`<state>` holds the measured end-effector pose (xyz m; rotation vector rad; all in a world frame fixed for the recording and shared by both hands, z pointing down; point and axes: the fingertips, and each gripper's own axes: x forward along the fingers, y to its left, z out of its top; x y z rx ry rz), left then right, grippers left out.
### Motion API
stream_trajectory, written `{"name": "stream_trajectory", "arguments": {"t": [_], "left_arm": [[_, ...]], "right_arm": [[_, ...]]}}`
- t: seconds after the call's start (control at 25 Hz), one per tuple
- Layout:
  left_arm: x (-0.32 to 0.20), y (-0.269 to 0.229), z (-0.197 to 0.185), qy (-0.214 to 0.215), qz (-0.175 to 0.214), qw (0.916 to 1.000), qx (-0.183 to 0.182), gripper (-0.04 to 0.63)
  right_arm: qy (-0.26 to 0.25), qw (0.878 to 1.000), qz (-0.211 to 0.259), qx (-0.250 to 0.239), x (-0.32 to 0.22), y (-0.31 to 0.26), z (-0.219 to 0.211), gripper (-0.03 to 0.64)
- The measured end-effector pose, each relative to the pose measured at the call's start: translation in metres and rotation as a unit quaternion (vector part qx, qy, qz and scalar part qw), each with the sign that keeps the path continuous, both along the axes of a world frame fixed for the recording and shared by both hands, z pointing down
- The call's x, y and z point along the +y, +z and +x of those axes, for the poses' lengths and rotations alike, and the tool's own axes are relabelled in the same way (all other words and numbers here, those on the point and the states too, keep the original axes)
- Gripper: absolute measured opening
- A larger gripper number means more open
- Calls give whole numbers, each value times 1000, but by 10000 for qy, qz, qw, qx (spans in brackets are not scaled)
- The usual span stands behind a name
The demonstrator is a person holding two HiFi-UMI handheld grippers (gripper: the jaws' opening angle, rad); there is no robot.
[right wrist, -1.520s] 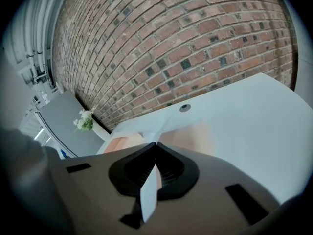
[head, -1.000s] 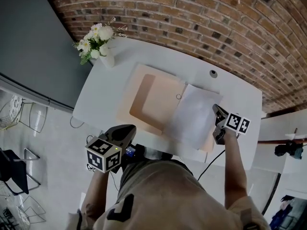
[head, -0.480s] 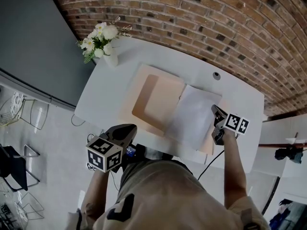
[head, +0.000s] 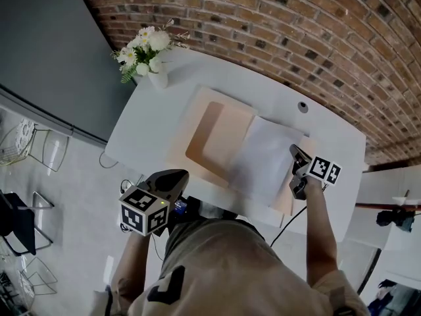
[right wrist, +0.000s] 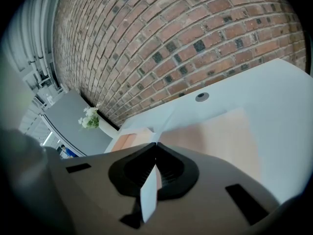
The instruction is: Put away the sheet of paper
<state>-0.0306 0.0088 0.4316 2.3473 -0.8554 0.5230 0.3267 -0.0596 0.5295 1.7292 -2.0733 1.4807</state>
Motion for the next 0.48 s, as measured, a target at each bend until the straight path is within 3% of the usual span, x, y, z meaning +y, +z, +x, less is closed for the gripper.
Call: {"name": "stream_trajectory", "arguments": {"t": [0.48], "left_arm": [[-3, 2, -6, -143, -28, 9999, -7, 17]], "right_arm": [[-99, 9997, -41, -216, -13, 8, -19, 23]]}}
